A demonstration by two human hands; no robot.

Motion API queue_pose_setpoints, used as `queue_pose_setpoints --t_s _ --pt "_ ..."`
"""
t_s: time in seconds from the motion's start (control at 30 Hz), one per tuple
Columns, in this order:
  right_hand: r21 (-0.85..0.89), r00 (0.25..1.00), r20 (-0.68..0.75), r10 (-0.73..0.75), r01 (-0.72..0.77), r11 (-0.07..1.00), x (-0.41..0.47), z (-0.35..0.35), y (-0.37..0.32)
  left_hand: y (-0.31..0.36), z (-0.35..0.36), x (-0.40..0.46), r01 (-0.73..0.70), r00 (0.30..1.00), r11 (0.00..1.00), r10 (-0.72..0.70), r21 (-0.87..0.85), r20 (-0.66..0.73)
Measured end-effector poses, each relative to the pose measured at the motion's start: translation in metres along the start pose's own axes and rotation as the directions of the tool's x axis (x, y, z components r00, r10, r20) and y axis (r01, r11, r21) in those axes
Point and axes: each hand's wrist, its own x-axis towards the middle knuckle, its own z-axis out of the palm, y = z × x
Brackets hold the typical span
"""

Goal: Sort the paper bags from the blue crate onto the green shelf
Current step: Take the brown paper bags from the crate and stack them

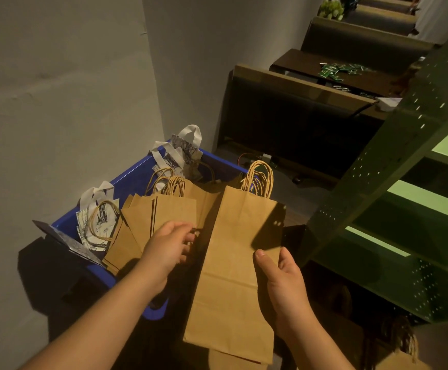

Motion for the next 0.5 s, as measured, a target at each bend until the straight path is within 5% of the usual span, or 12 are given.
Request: queue_pose_setpoints --t_s 0.17,0.27,0.5 --pt "0.013 0.999 -0.045 0.0 0.0 1.0 0.002 0.001 0.0 -0.008 -0.015 0.03 0.073 0.983 0.997 -0.07 0.014 -0.171" --pt "0.023 0.998 -0.063 0.009 -0.008 1.0 0.004 0.002 0.001 -0.018 -0.018 0.048 0.138 0.968 0.978 -0.099 0.159 -0.232" --pt "0.038 0.993 -0.118 0.017 -0.012 0.999 0.006 0.002 0.002 -0.037 -0.017 0.057 0.259 0.959 0.86 -0.174 0.439 -0.225"
